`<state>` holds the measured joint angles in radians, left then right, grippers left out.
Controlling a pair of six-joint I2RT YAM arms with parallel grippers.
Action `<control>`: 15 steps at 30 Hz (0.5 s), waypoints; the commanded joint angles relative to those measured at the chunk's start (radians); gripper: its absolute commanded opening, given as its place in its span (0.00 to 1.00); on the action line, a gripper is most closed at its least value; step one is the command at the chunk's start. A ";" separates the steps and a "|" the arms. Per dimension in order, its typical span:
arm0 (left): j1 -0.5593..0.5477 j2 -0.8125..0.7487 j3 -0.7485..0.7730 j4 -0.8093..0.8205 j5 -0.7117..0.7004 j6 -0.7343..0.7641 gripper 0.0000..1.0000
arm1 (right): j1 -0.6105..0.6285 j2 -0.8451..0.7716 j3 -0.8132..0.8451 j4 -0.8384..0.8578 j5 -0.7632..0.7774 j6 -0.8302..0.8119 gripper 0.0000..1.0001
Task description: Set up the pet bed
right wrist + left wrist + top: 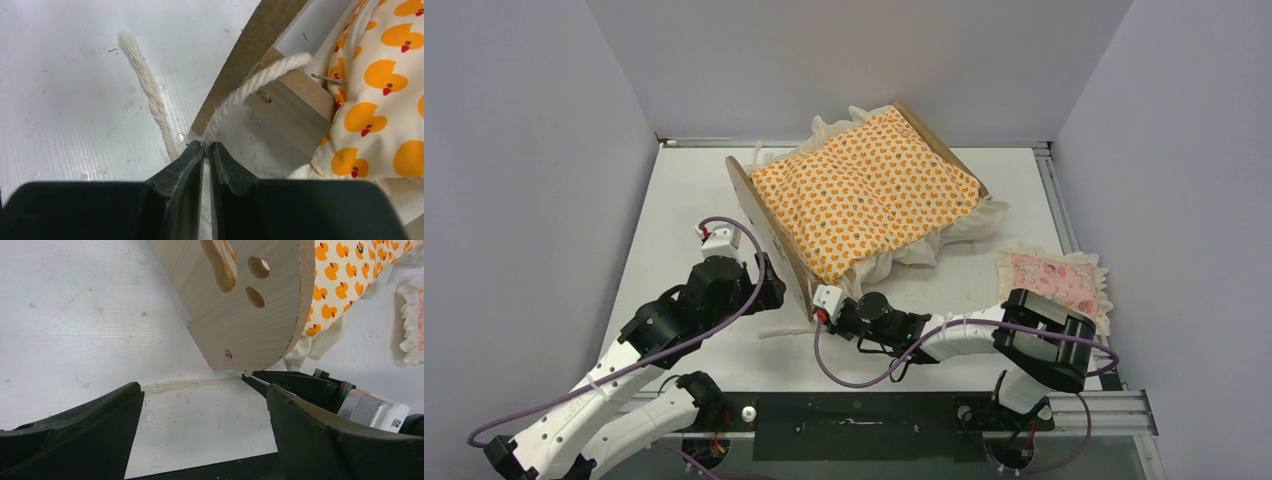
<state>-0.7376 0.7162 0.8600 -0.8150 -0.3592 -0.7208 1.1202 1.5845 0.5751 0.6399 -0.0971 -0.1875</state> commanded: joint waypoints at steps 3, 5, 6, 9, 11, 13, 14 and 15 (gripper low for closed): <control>0.006 0.002 0.043 0.027 0.005 -0.006 0.93 | -0.022 -0.084 0.057 0.005 -0.054 0.009 0.05; 0.006 0.000 0.042 0.034 0.007 -0.007 0.93 | -0.033 -0.117 0.086 -0.044 -0.057 0.003 0.05; 0.006 -0.001 0.041 0.039 0.008 -0.010 0.93 | -0.042 -0.129 0.103 -0.070 -0.064 0.003 0.05; 0.006 -0.006 0.037 0.048 0.012 -0.011 0.93 | -0.074 -0.157 0.164 -0.146 -0.086 0.005 0.05; 0.006 -0.008 0.035 0.050 0.015 -0.011 0.93 | -0.094 -0.168 0.198 -0.181 -0.092 0.009 0.05; 0.007 -0.008 0.032 0.051 0.018 -0.012 0.93 | -0.113 -0.162 0.228 -0.189 -0.113 0.023 0.05; 0.007 -0.008 0.031 0.053 0.021 -0.013 0.93 | -0.121 -0.150 0.246 -0.199 -0.121 0.028 0.05; 0.008 -0.008 0.031 0.056 0.024 -0.013 0.93 | -0.123 -0.128 0.268 -0.216 -0.122 0.031 0.05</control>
<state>-0.7376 0.7166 0.8600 -0.8104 -0.3523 -0.7258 1.0187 1.4517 0.7654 0.4694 -0.1703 -0.1791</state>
